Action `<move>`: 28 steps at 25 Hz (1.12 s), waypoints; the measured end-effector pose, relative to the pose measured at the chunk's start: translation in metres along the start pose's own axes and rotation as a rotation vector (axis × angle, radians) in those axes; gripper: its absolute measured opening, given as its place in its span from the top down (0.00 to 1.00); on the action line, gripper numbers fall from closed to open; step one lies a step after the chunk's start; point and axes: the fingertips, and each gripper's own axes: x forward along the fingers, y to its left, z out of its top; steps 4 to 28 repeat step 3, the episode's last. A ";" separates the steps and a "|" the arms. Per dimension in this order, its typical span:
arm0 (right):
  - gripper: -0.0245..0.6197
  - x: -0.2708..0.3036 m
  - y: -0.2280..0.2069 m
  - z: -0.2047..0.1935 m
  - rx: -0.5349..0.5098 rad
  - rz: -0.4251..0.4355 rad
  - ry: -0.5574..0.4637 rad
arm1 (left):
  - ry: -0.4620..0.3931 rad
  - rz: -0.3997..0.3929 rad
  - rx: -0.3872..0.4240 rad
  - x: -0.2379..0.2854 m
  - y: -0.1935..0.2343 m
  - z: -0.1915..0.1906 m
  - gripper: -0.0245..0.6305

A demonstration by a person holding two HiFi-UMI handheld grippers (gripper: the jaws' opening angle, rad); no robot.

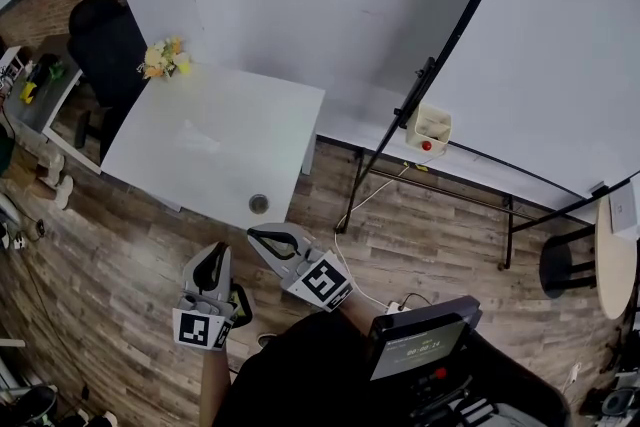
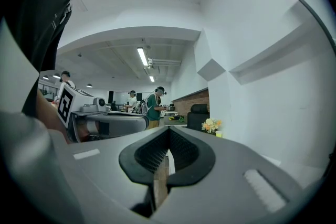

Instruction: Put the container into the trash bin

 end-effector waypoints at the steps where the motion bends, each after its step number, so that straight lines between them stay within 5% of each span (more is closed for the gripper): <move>1: 0.94 0.000 0.000 -0.001 0.003 0.001 0.001 | 0.005 -0.001 0.002 -0.001 0.000 -0.002 0.92; 28: 0.94 0.001 0.000 -0.003 0.010 0.003 0.003 | 0.018 -0.005 0.008 -0.003 0.000 -0.005 0.92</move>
